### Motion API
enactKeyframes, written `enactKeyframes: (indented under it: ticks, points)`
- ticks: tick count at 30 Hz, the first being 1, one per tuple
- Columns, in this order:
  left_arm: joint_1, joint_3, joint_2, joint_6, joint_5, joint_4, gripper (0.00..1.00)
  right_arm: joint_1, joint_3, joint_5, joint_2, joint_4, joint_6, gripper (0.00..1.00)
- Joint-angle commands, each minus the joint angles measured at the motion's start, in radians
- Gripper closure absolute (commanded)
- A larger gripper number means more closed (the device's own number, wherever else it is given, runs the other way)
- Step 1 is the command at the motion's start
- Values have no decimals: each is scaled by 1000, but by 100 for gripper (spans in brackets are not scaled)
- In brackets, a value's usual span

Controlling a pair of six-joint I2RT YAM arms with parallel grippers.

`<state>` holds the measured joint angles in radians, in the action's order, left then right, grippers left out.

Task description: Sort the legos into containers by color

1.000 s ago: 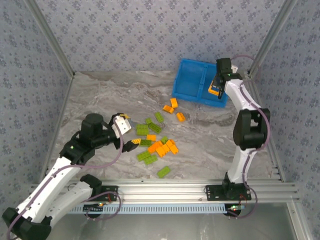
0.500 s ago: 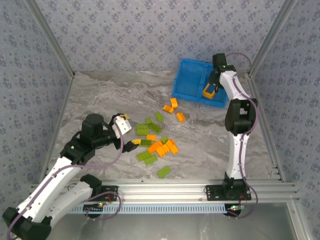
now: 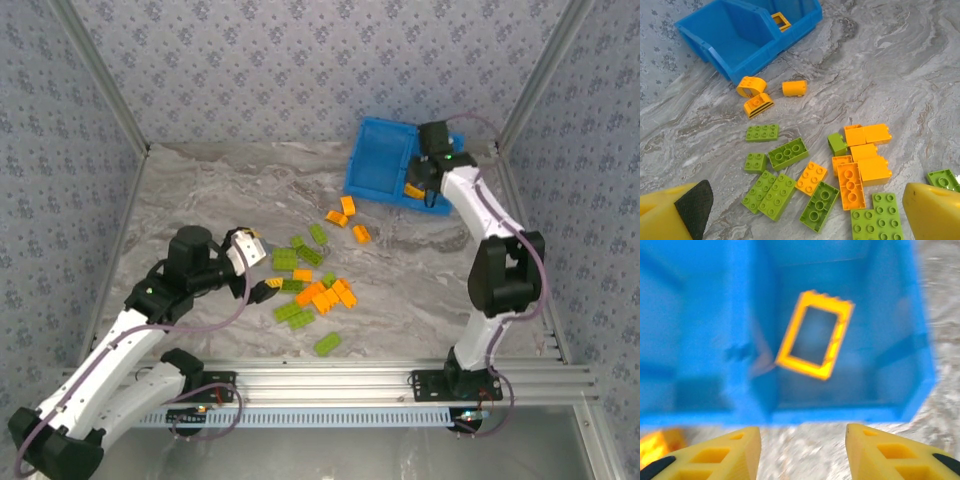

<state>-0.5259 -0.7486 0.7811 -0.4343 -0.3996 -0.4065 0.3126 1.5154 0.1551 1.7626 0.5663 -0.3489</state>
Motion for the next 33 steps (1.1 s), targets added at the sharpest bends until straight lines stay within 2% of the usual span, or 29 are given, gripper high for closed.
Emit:
enactKeyframes:
  ticks: [1,2,5,12,15,21,24,30,33]
  points:
    - [-5,2,8,-11,0,26,1,106,-48,-51,54,-27,90,45]
    - [-5,2,12,-11,-1,29,1,130,-49,-59,75,-29,95,45]
    - [-5,-3,29,-11,0,24,1,178,-35,-62,149,-23,119,32]
    - [-5,-8,39,-20,31,6,1,228,-22,2,280,20,135,32]
    - [-6,-6,39,-24,36,11,1,232,-42,14,291,17,139,39]
    - [-5,-7,55,-26,41,8,1,231,-83,24,283,0,104,71]
    - [-5,-8,56,-28,47,4,1,231,-100,43,262,-3,88,79]
    - [-5,-7,41,-35,68,-6,1,224,-177,76,66,-68,43,82]
    - [-5,-5,30,-39,78,-5,1,182,-224,81,-60,-139,-1,83]
